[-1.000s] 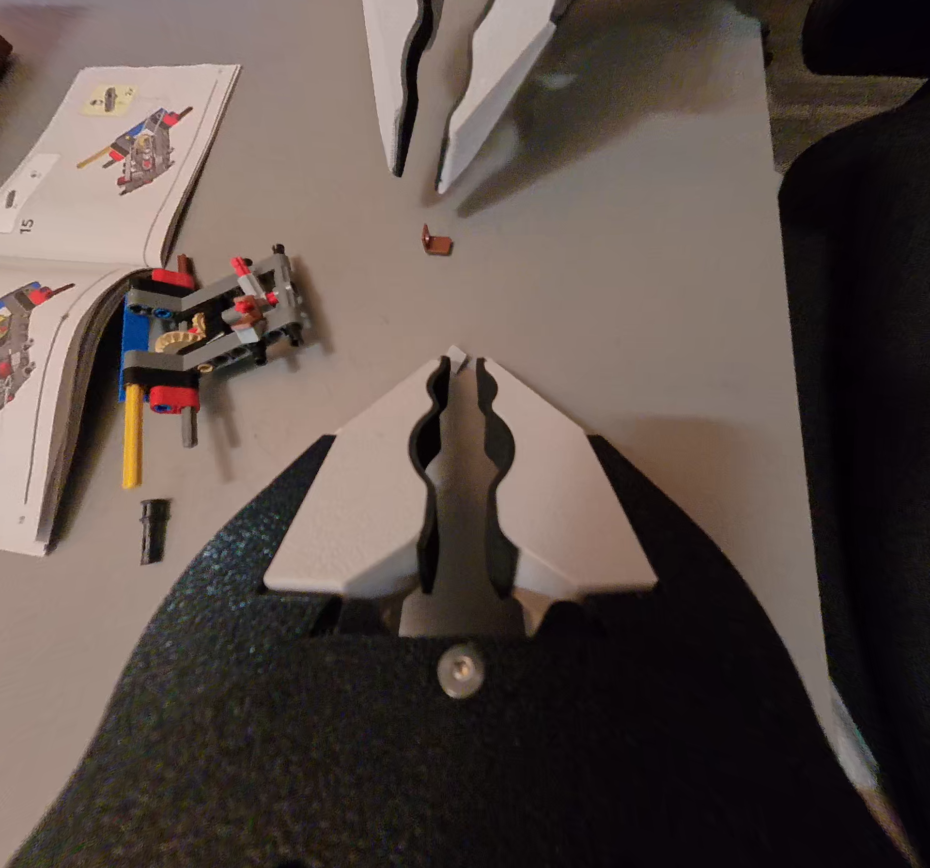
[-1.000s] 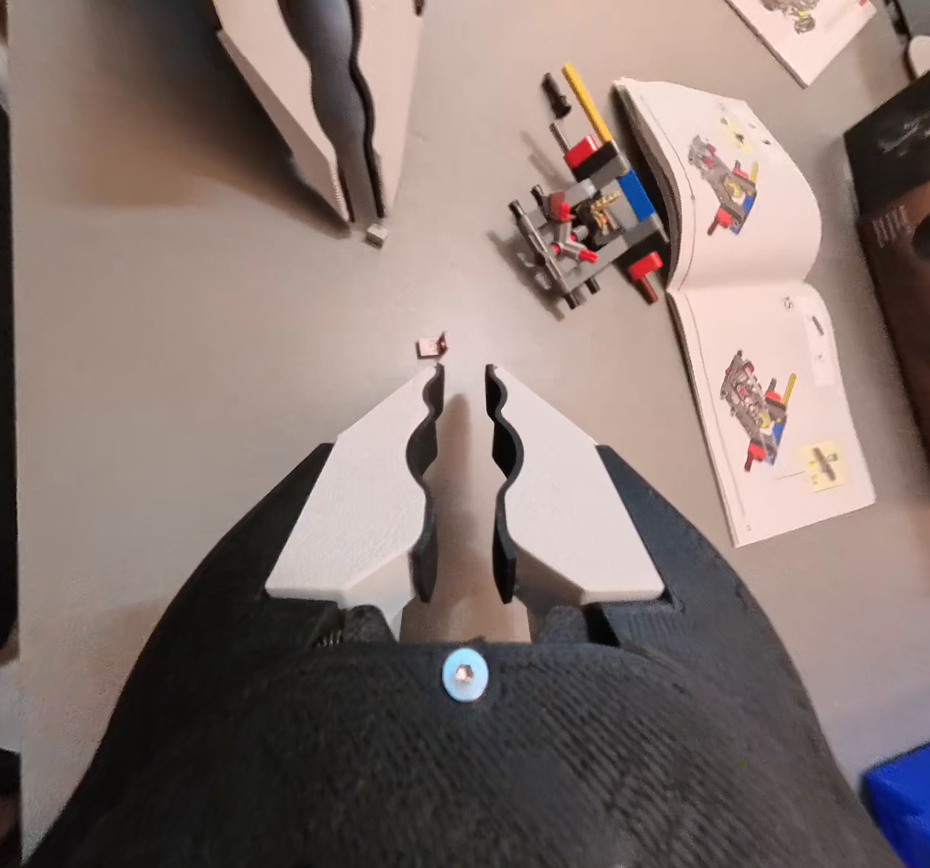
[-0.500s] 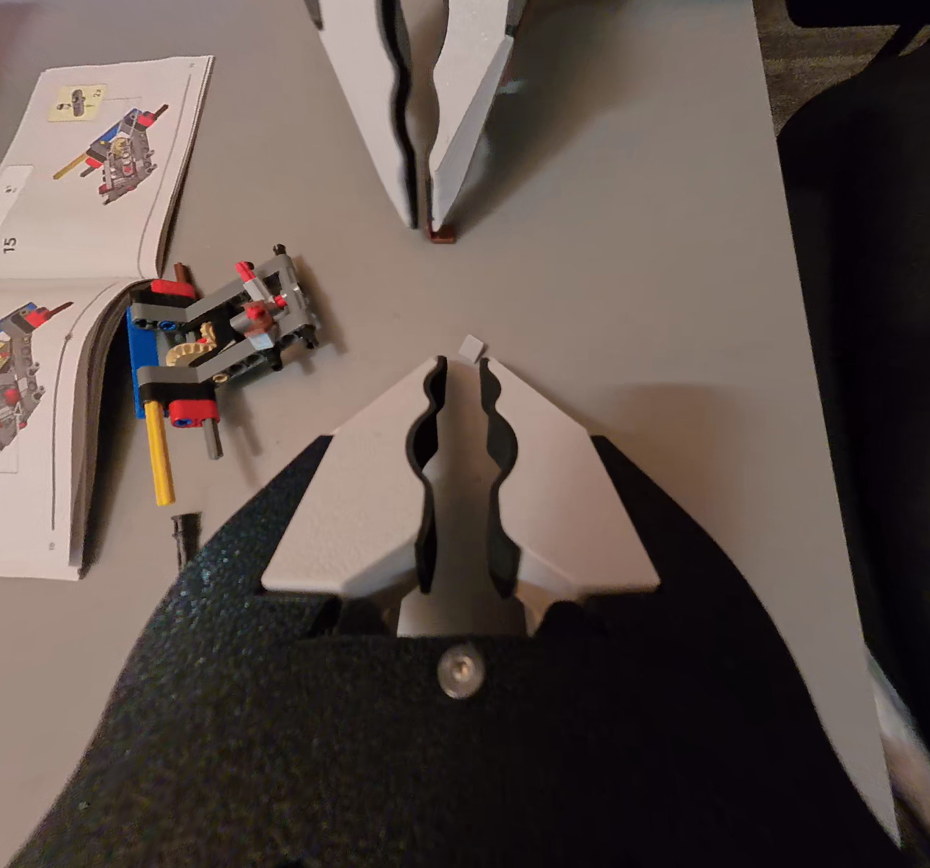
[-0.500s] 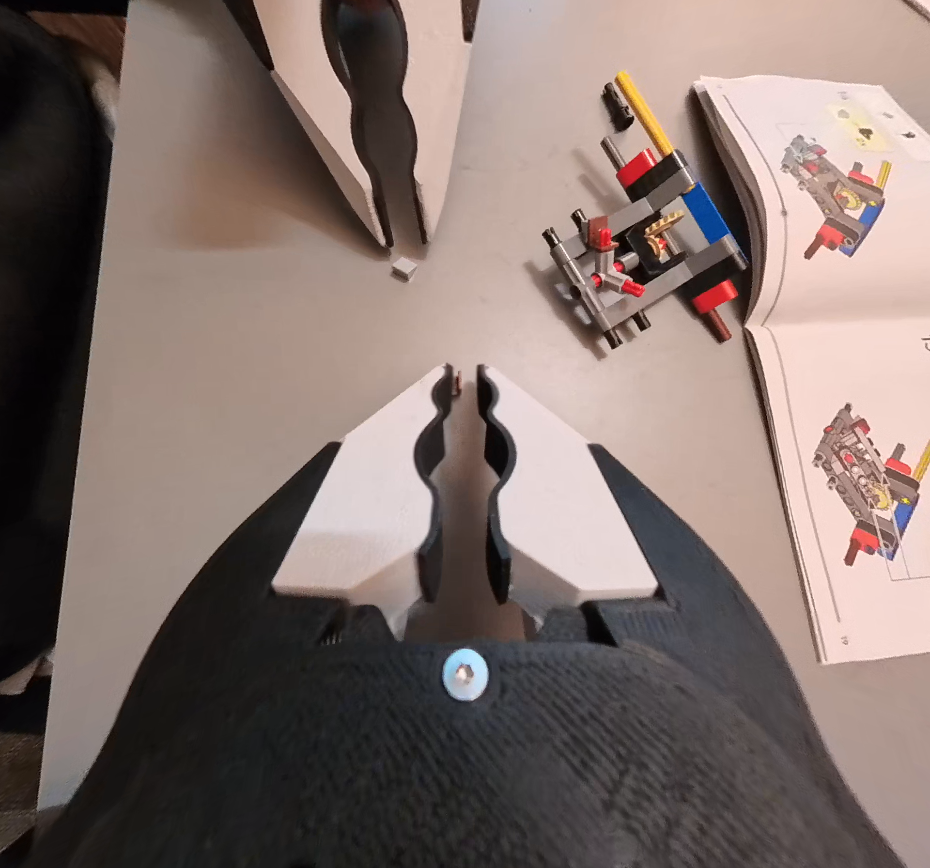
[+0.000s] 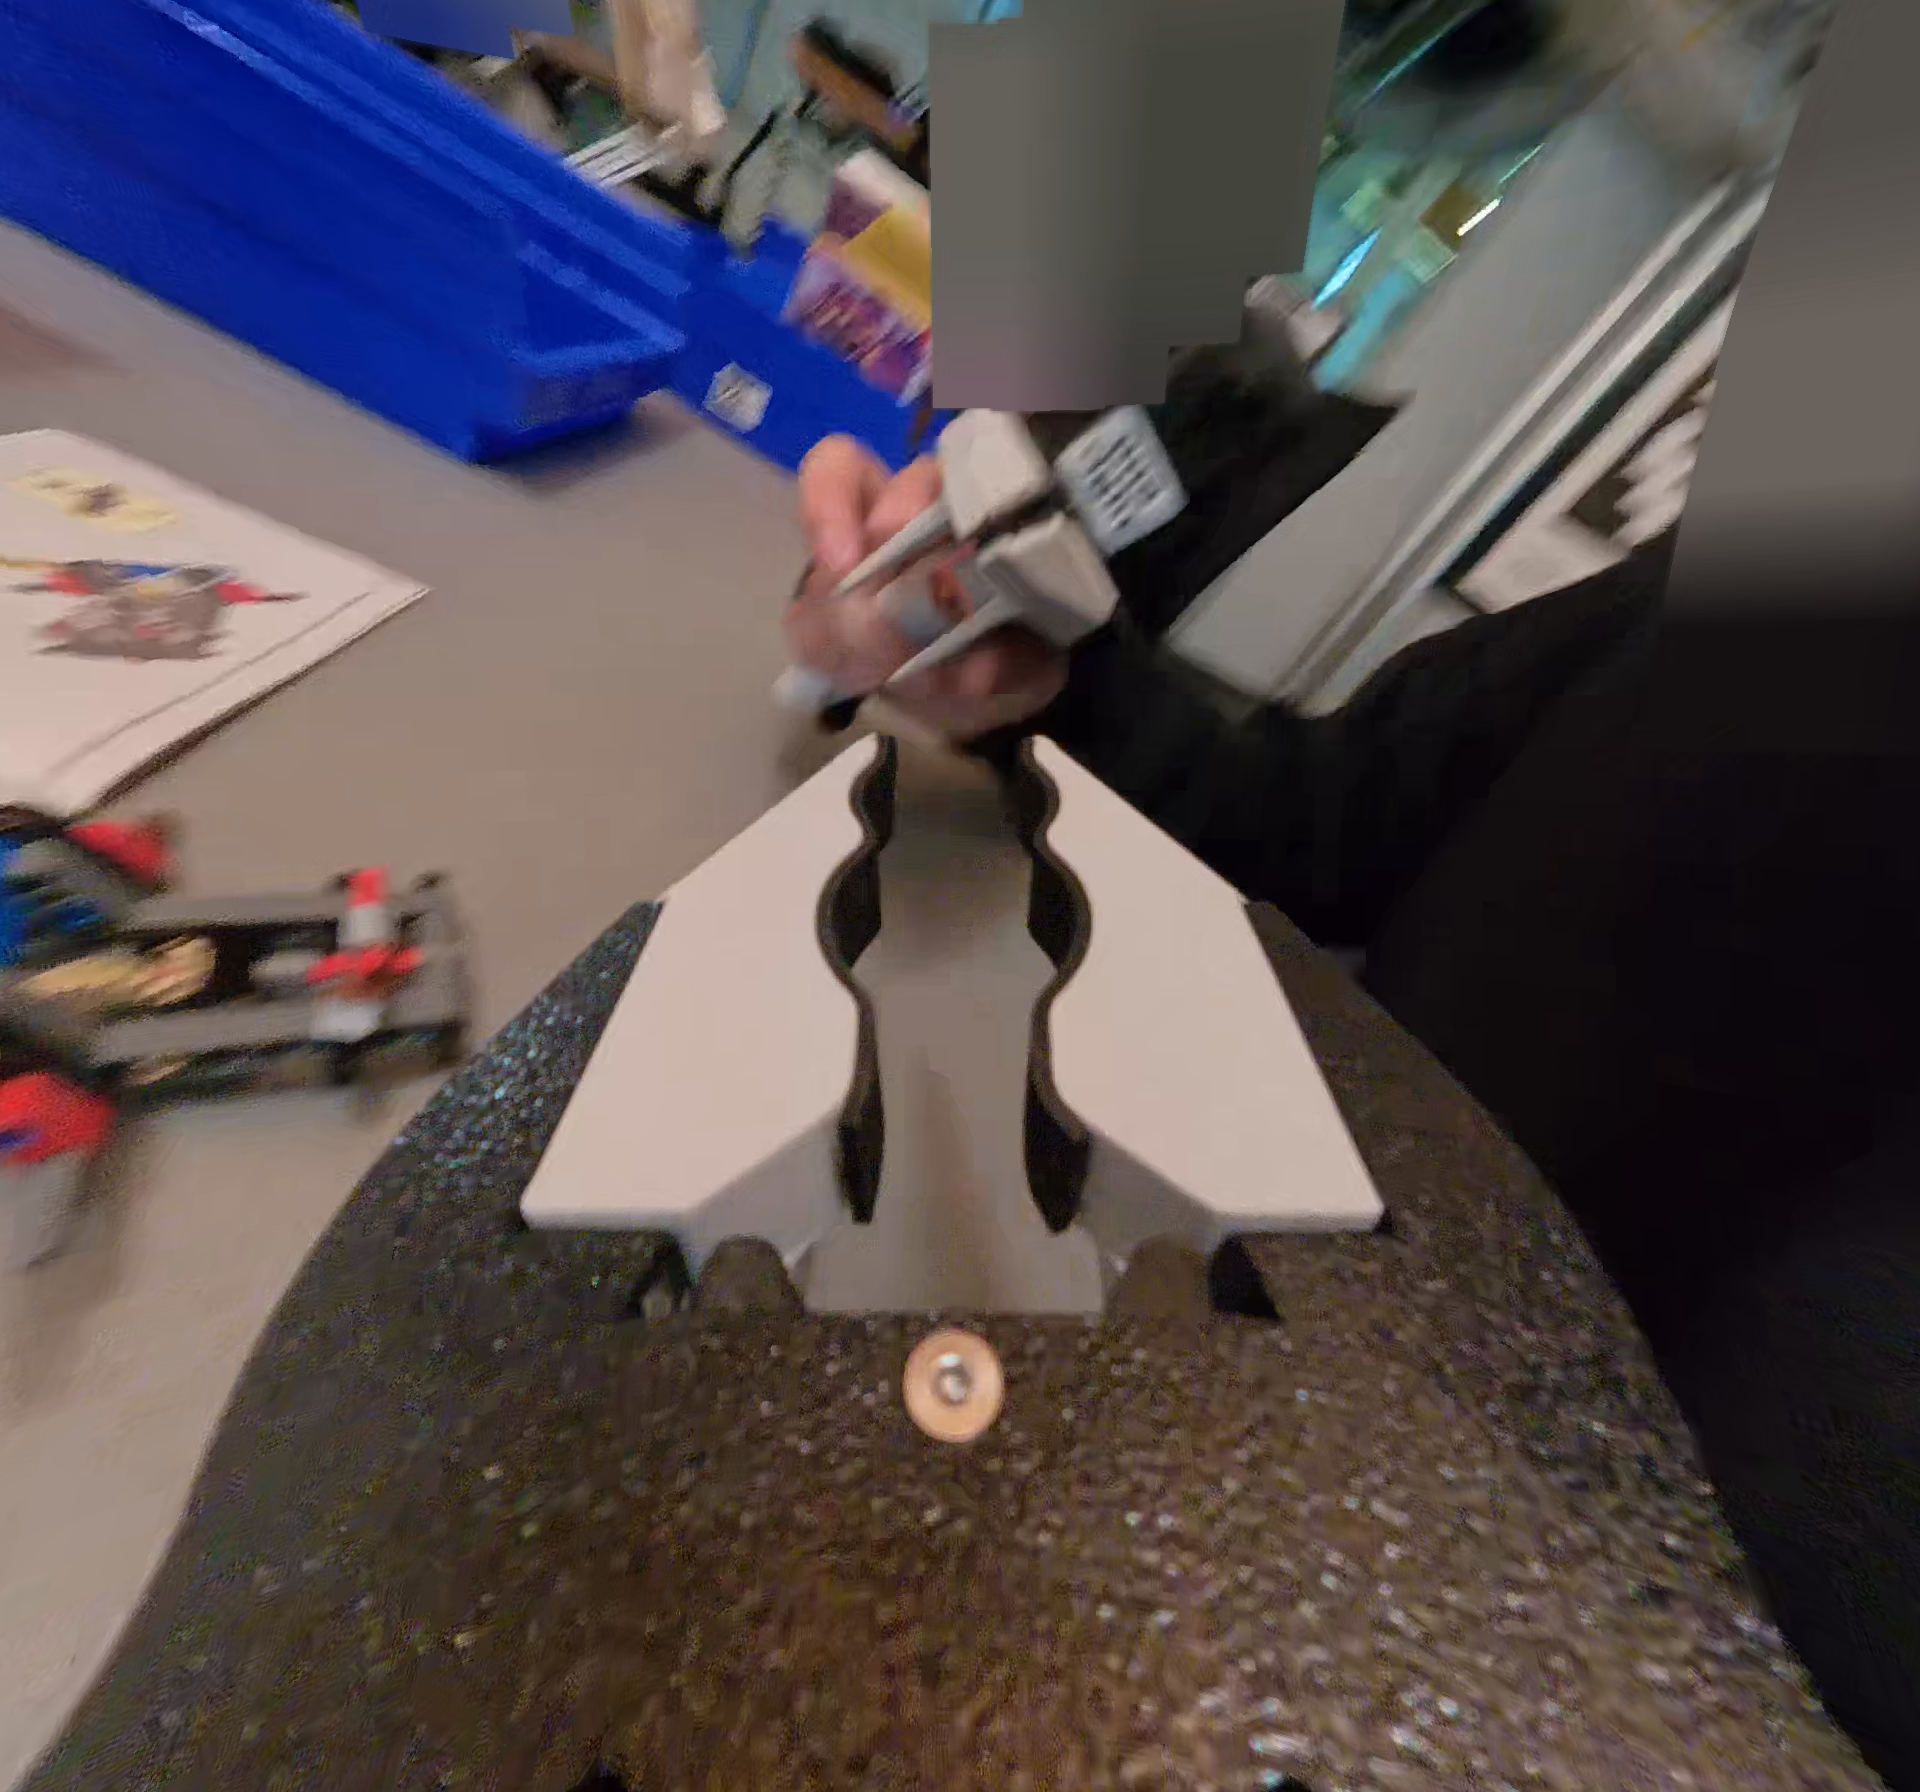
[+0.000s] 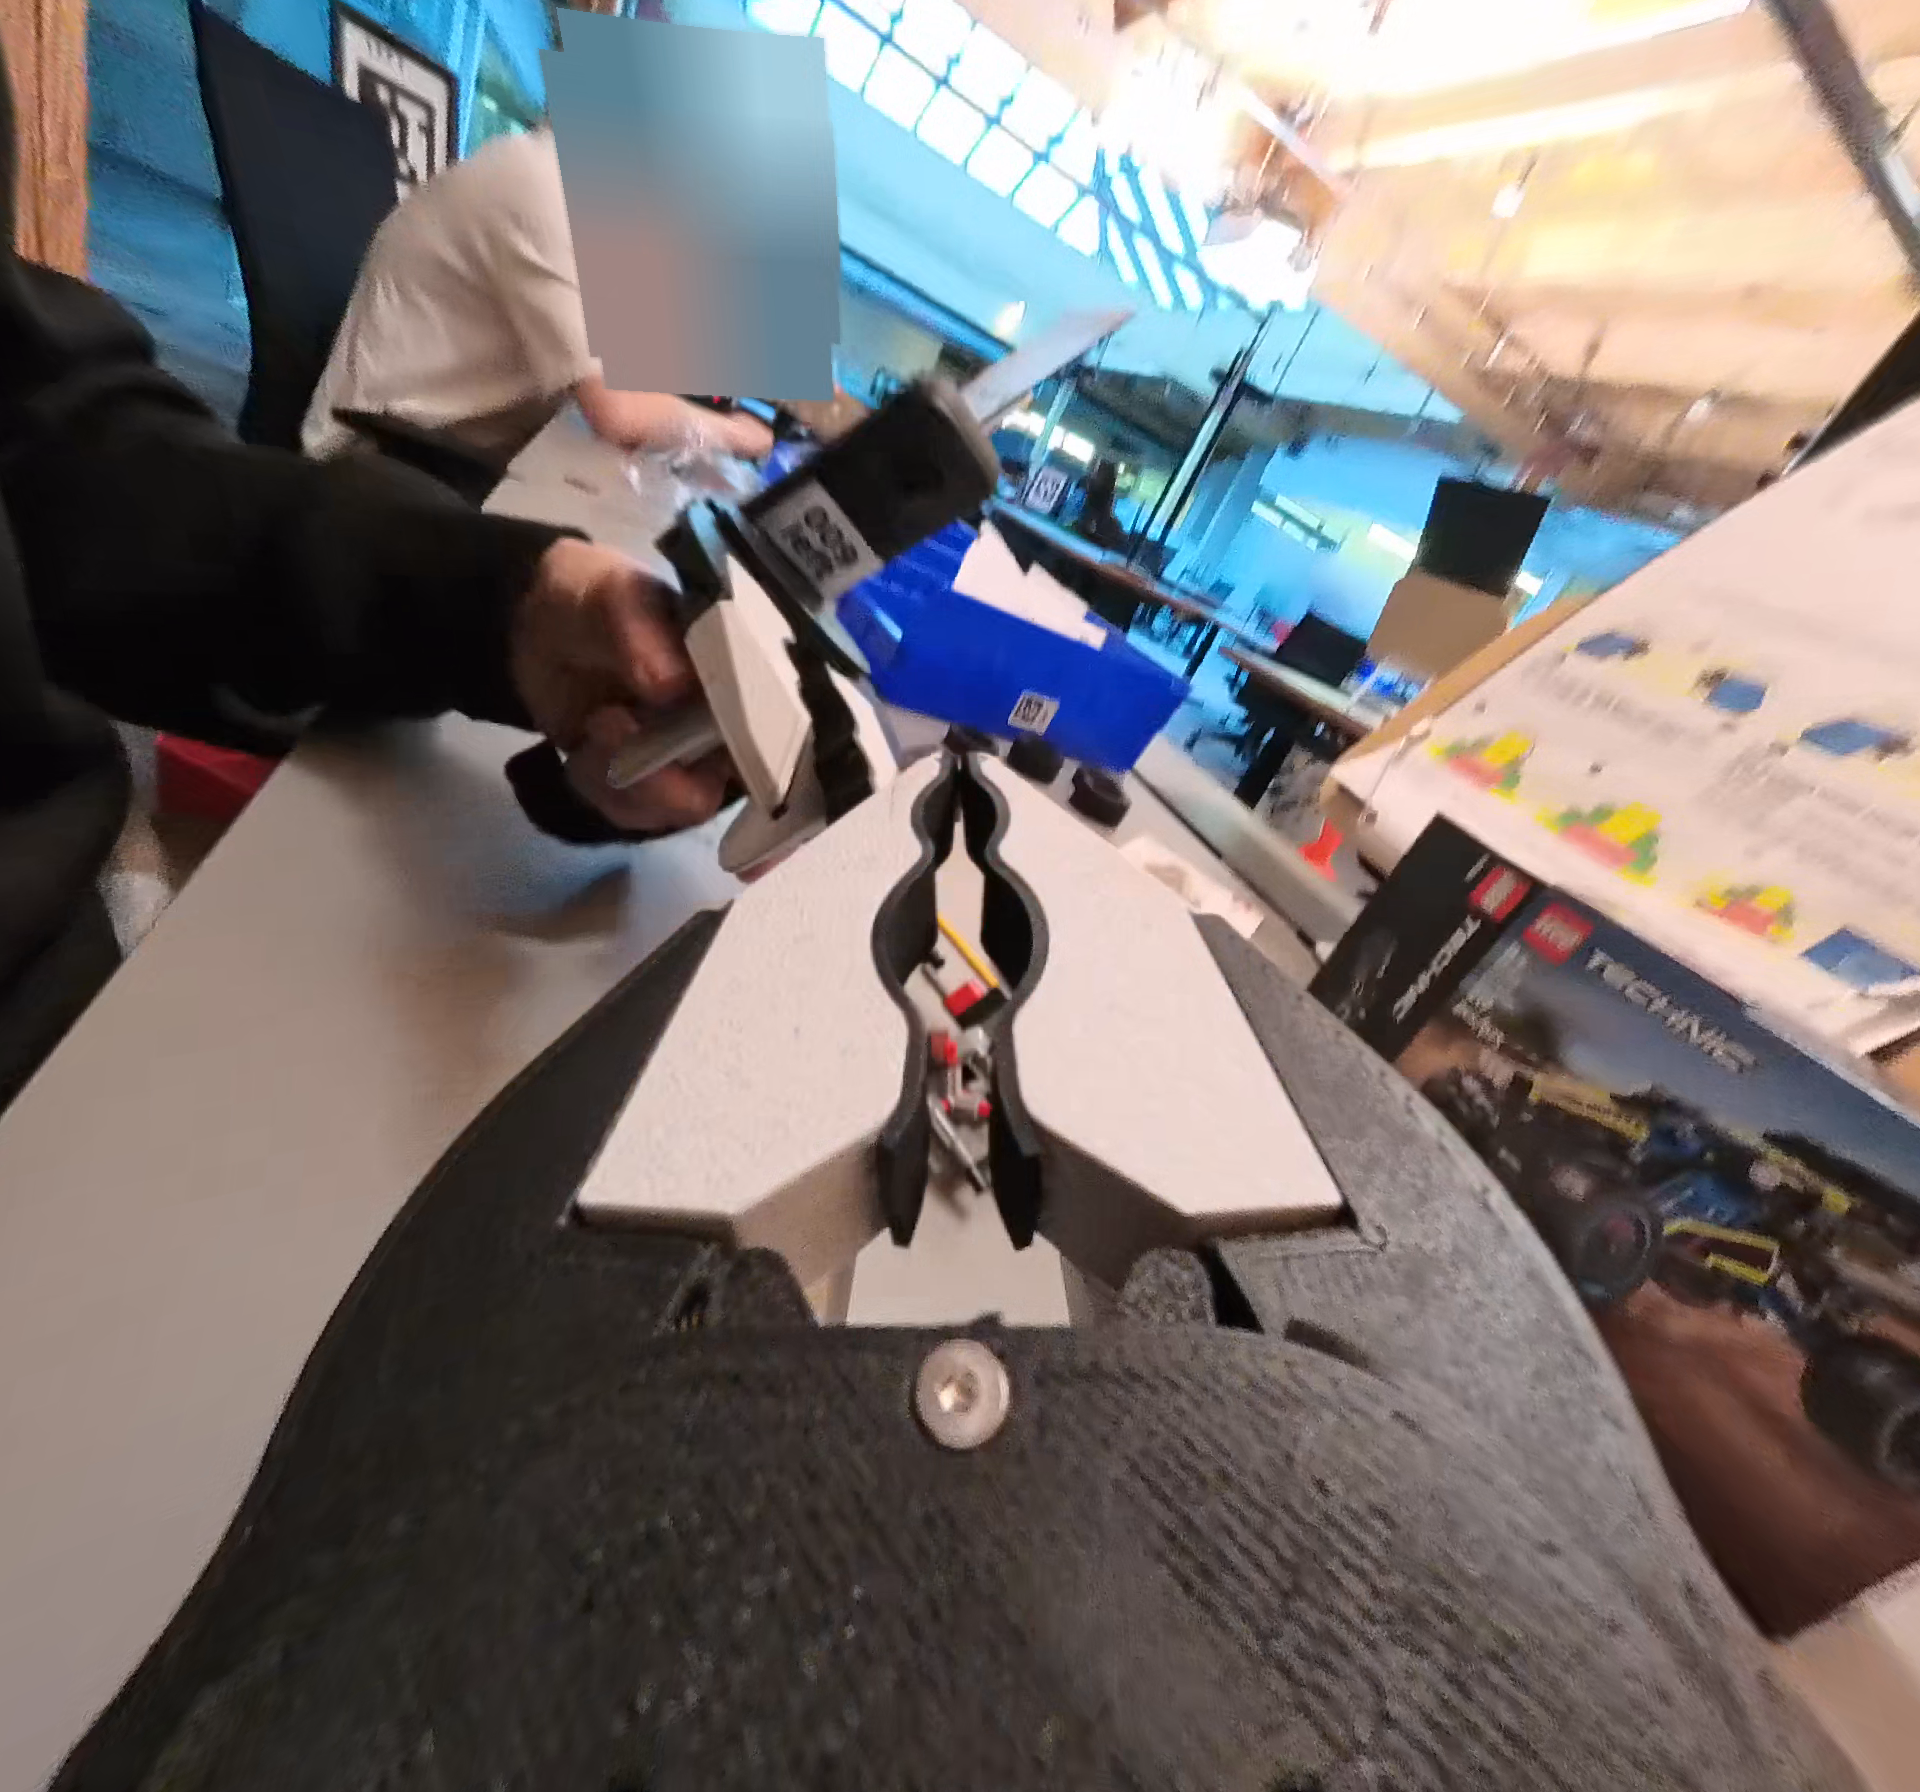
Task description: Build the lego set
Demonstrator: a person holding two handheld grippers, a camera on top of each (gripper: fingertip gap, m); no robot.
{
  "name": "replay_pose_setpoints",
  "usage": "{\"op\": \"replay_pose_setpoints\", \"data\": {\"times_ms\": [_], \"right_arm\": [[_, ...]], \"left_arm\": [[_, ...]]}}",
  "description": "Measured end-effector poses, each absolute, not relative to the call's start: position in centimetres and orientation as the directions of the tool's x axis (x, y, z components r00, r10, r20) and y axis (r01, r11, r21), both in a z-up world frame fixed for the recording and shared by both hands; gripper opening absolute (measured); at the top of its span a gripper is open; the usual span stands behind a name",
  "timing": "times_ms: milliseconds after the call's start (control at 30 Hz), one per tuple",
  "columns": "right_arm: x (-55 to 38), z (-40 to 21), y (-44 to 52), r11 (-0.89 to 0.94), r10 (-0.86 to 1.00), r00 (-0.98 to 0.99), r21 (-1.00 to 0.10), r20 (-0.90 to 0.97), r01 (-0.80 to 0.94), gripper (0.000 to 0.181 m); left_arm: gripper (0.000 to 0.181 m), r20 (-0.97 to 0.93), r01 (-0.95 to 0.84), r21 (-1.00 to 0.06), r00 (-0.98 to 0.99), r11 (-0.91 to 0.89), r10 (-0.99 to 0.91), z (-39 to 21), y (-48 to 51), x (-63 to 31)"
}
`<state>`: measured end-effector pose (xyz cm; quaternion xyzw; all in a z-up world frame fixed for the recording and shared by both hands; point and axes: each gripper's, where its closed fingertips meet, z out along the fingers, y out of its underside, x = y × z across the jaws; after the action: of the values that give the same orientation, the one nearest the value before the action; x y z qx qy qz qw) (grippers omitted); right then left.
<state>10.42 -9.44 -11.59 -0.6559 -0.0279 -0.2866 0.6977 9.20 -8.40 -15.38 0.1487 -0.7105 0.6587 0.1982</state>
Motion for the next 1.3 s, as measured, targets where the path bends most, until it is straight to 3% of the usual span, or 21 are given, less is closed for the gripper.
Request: {"op": "replay_pose_setpoints", "data": {"times_ms": [200, 367, 600, 767, 1000, 1300], "right_arm": [[8.2, -10.1, -7.9, 0.039, -0.331, 0.803, -0.843, 0.496, 0.537, 0.0], [7.5, -9.5, -7.7, 0.056, -0.32, 0.796, -0.828, 0.514, 0.557, 0.0], [7.6, -10.3, -7.6, 0.025, -0.295, 0.809, -0.842, 0.508, 0.538, 0.0], [8.5, -11.2, -7.5, -0.021, -0.305, 0.834, -0.879, 0.46, 0.477, 0.0], [9.5, -12.3, -7.6, -0.09, -0.322, 0.835, -0.892, 0.447, 0.443, 0.0], [10.5, -14.0, -7.7, -0.129, -0.308, 0.899, -0.95, 0.311, 0.285, 0.002]], "left_arm": [[0.019, 0.622, -0.666, -0.746, -0.707, -0.021, 0.338, -11.0, -8.6, 7.8], [0.008, 0.604, -0.653, -0.757, -0.71, -0.017, 0.363, -10.9, -8.5, 7.1], [0.005, 0.614, -0.658, -0.752, -0.719, -0.034, 0.327, -11.2, -8.1, 7.8], [0.005, 0.521, -0.54, -0.841, -0.829, -0.043, 0.204, -12.4, -8.1, 8.6], [0.005, 0.455, -0.46, -0.887, -0.886, -0.046, 0.087, -13.3, -8.2, 9.6], [0.005, 0.08, -0.096, -0.989, -0.987, 0.109, -0.143, -15.7, -8.3, 10.9]]}}
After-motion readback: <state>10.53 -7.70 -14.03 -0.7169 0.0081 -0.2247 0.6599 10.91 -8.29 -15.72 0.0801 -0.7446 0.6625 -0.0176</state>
